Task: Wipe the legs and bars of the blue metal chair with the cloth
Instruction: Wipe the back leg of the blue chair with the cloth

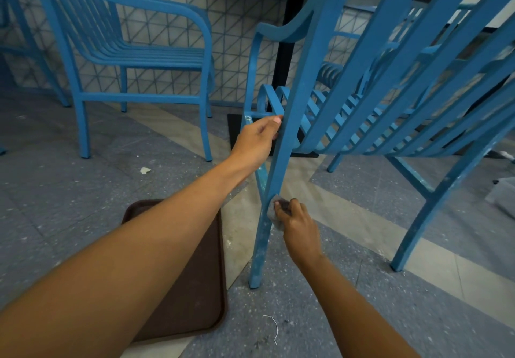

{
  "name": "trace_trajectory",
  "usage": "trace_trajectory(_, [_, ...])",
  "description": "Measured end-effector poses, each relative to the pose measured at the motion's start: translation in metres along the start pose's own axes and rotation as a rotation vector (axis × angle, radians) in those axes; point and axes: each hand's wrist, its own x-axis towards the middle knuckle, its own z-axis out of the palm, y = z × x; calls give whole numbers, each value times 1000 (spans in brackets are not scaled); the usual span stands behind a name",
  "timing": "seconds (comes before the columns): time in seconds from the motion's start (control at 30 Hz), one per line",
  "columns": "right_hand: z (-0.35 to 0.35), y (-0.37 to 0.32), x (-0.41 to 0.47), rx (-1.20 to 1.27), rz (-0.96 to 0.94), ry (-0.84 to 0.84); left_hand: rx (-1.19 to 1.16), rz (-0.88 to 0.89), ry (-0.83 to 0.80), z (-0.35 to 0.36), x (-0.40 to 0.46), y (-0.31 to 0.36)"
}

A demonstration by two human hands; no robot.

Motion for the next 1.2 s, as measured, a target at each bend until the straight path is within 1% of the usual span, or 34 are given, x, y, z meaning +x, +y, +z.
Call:
trace_trajectory(0.17, [-9,4,-6,-30,-35,-40,7,-3,8,1,1,-1])
trace_trajectory(0.2, [-12,2,-9,14,-19,-40,5,-3,8,1,0,0])
trace_trajectory(0.23, [-15,2,-12,-28,-48,4,4,-1,6,1,0,0])
trace_trajectory(0.27, [-19,1,-15,-19,-12,60,4,2,5,1,0,0])
trace_trajectory(0.3, [-22,1,-18,61,24,115,2,3,5,1,0,0])
trace_trajectory(0.33, [-20,2,-20,33,6,150,-1,3,5,0,0,0])
trace_trajectory(0.43, [-11,1,-21,-59,-147,150,-11,5,3,-1,1,-2])
trace_trajectory(0.53, [-6,-12,-11,-126,-320,204,-20,12,3,-2,1,-5])
trace_trajectory(0.6, [-5,-21,-1,-246,-388,226,-20,13,20,-2,0,-9])
trace_trajectory(0.7, [-4,-24,11,-386,-334,186,-32,-11,38,-4,-1,-14])
trace_trajectory(0.8, [1,-19,12,-461,-367,149,-44,-23,12,-4,-2,-18])
trace_trajectory(0.9, [4,-15,8,-468,-408,94,-64,-12,-12,-1,-1,-14])
trace_trajectory(1.2, [6,-12,1,-433,-421,50,-46,-7,-46,-2,-3,-11])
